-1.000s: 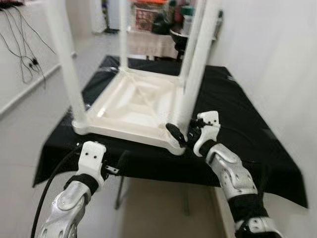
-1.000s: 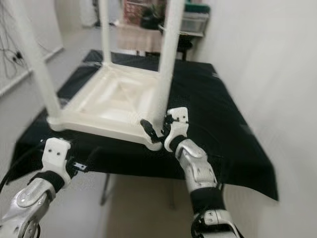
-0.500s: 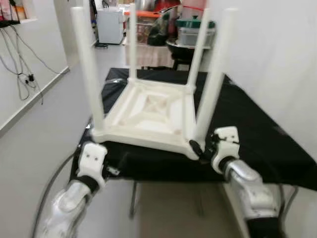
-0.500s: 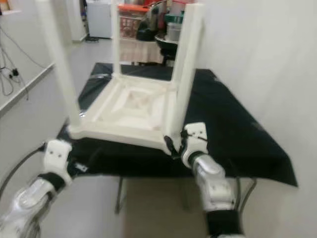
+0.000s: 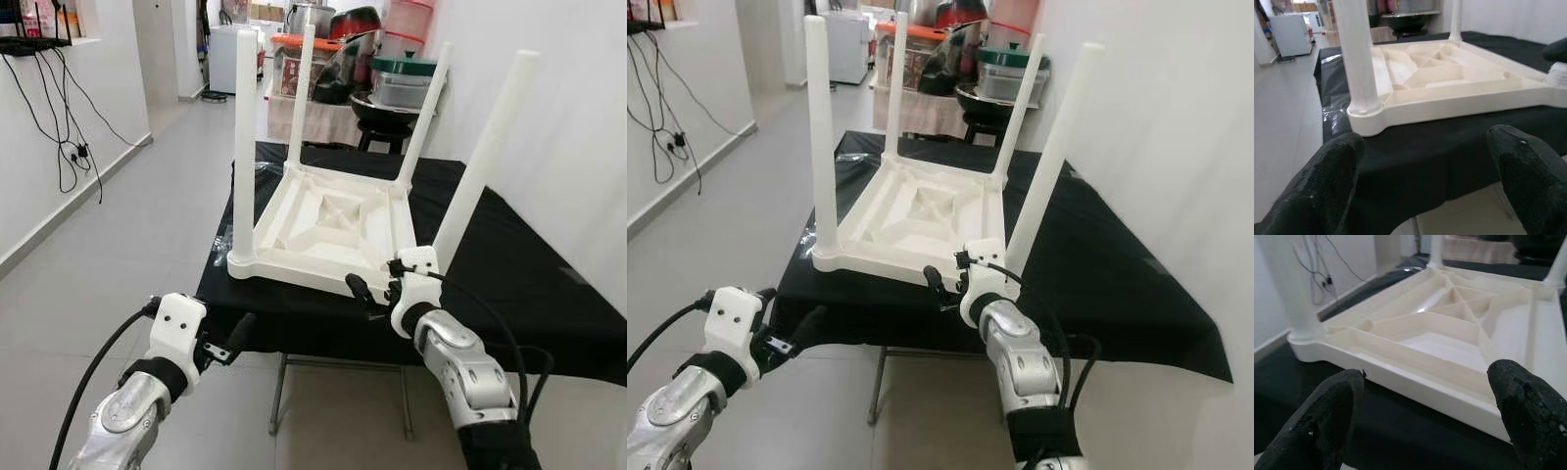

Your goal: Building children table

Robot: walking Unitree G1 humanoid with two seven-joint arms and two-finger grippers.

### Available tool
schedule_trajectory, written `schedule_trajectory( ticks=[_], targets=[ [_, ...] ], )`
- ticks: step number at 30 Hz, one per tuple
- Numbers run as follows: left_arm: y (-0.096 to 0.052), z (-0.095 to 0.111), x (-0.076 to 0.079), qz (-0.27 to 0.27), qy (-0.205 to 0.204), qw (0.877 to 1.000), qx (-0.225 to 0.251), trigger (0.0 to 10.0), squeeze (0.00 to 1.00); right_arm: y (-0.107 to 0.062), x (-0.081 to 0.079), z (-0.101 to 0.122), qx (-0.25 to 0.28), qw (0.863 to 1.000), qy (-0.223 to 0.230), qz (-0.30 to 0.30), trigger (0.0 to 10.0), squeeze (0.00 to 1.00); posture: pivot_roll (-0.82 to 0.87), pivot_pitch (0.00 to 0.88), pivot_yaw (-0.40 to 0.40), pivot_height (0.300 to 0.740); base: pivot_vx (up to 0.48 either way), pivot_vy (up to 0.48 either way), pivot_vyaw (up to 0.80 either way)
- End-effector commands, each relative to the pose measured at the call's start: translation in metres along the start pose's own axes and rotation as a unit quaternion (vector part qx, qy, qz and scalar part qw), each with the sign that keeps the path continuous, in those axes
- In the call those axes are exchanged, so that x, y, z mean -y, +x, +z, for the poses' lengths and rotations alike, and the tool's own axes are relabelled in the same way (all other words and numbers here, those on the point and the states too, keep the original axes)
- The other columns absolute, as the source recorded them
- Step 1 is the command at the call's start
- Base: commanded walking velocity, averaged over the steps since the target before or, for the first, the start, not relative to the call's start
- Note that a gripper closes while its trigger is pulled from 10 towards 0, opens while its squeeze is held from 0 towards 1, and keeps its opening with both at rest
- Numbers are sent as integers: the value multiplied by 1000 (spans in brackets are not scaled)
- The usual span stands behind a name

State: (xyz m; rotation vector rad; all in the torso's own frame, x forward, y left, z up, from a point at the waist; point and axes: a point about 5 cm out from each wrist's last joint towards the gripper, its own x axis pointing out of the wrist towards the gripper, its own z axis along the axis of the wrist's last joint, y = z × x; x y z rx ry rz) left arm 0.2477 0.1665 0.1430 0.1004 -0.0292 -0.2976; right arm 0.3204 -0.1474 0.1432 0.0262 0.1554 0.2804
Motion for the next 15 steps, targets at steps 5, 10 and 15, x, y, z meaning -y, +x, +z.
schedule_trajectory(
  ticks=[5,10,15],
  targets=[
    [-8,-2,11,-21,-19,1000,-5,10000,0,-21,-18,1,23,997,13,77,10000,0,-13,0,-101,740,0,0,-149],
    [-16,2,17,-20,3,1000,8,10000,0,-55,-22,-9,18,985,-26,170,10000,0,-9,0,-96,740,0,0,-759],
    [-18,-5,12,9,5,1000,-6,10000,0,-57,-8,-14,19,993,-10,116,10000,0,-6,0,-98,740,0,0,-627]
  ],
)
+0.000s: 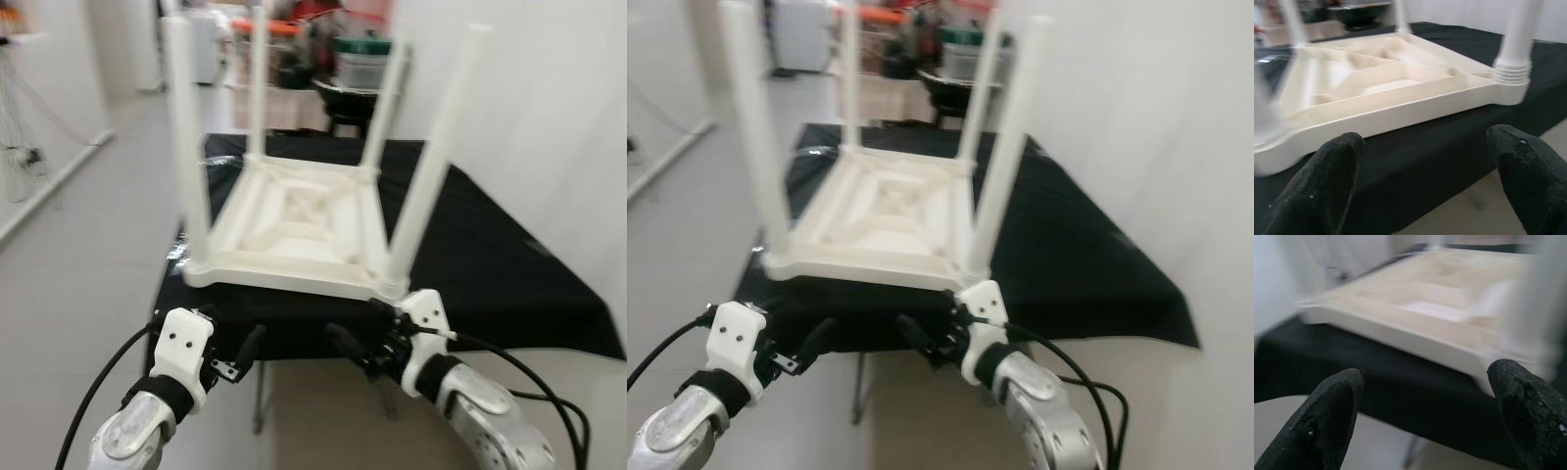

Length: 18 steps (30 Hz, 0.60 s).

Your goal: Building children table

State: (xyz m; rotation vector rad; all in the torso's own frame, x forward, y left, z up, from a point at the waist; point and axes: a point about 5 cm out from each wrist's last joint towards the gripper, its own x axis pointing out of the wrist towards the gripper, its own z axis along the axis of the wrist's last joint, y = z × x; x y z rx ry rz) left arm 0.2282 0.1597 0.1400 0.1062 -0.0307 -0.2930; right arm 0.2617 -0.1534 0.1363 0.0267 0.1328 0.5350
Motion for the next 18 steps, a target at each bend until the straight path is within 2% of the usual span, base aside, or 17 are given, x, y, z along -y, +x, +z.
schedule_trajectory(
  ticks=[1,11,12,14,18],
  targets=[
    [0,-5,0,5,3,1000,-6,10000,0,1,3,2,12,1000,-3,-14,10000,0,-3,0,-101,740,0,0,0],
    [10,-6,-3,-4,1,1000,-4,10000,0,10,7,7,22,999,-23,1,10000,0,3,0,-96,740,0,0,0],
    [10,-6,-3,-5,1,1000,-3,10000,0,10,7,6,21,999,-23,6,10000,0,7,0,-98,740,0,0,-800],
    [11,-6,-3,-7,1,1000,-2,10000,0,11,8,4,19,1000,-23,10,10000,0,7,0,-98,740,262,0,-800],
    [11,-6,-3,-8,1,1000,0,10000,0,13,7,2,16,999,-20,19,10000,0,8,0,-97,740,281,0,0]
  ],
)
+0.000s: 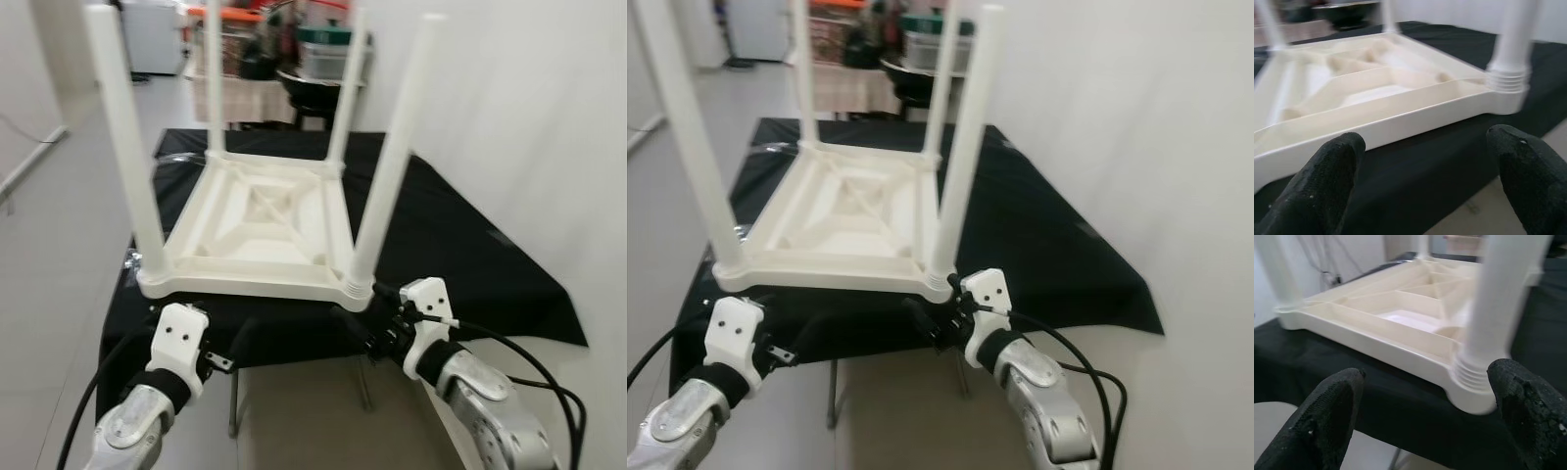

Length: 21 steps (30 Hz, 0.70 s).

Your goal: Building children table

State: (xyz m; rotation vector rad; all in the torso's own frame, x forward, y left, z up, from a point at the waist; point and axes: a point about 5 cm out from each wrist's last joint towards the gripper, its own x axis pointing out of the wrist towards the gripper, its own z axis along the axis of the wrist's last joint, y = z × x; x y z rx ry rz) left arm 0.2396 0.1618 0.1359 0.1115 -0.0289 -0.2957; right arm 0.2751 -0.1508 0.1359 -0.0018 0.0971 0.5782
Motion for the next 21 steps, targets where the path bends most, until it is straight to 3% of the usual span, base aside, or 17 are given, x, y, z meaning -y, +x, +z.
schedule_trajectory(
  ticks=[1,7,10,13,21],
  targets=[
    [1,-1,2,-6,-2,1000,1,10000,0,0,3,0,3,1000,-1,-2,10000,0,8,0,-97,740,281,0,0],
    [2,-1,3,-12,-2,1000,3,10000,0,2,2,1,7,1000,1,13,10000,0,8,0,-96,740,282,0,0],
    [3,-1,4,-14,-2,1000,3,10000,0,2,2,2,21,1000,0,19,10000,0,7,0,-97,740,282,0,800],
    [3,-2,5,-17,-3,1000,3,10000,0,2,3,1,24,999,16,19,10000,0,3,0,-95,740,259,0,0],
    [4,-2,13,-55,10,998,2,10000,0,-5,6,-4,6,999,-3,35,10000,0,5,0,-101,740,0,0,0]
  ],
)
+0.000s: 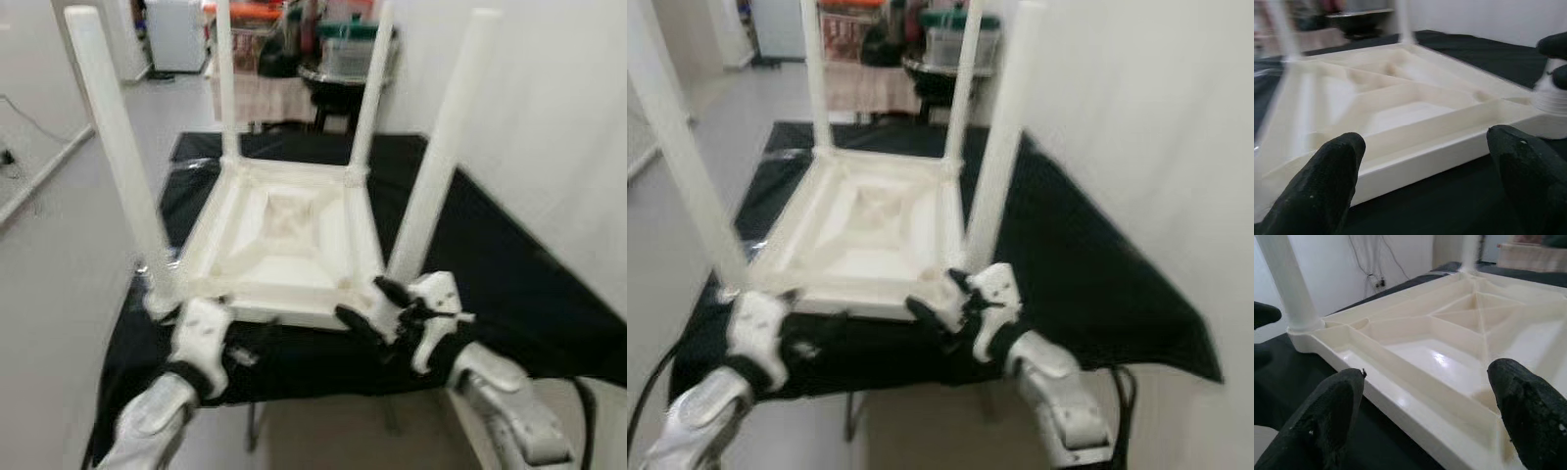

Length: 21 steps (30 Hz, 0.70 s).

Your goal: Building children table

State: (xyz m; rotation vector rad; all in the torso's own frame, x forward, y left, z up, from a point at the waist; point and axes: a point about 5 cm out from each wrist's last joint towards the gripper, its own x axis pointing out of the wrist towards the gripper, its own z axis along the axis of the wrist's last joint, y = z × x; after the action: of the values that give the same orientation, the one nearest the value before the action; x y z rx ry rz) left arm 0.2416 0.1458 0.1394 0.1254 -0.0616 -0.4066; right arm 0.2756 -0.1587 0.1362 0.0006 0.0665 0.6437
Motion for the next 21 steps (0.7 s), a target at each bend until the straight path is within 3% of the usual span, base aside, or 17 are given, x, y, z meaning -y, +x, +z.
schedule_trajectory(
  ticks=[1,7,10,14,17,21],
  targets=[
    [-3,-7,1,-8,3,1000,-17,10000,0,-5,0,-5,-12,1000,0,13,10000,0,4,0,-98,740,0,0,0],
    [-4,-8,3,-21,2,1000,-20,10000,0,-12,2,-1,-14,999,1,44,10000,0,0,0,-98,740,0,0,0],
    [-4,-9,5,-35,8,999,-23,10000,0,-20,-17,6,-45,986,-40,157,10000,0,0,0,-96,740,0,0,0],
    [-4,-10,7,-42,9,999,-23,10000,0,-30,-18,6,-94,973,-53,205,10000,0,-2,0,-99,740,0,0,0],
    [-5,-9,11,-72,7,997,-17,10000,0,-46,12,6,-188,963,-79,177,10000,0,-8,0,-101,740,0,0,0],
    [-6,-7,15,-96,6,995,-9,10000,0,-54,41,15,-221,965,-78,121,10000,0,-10,0,-103,740,0,0,0]
  ],
)
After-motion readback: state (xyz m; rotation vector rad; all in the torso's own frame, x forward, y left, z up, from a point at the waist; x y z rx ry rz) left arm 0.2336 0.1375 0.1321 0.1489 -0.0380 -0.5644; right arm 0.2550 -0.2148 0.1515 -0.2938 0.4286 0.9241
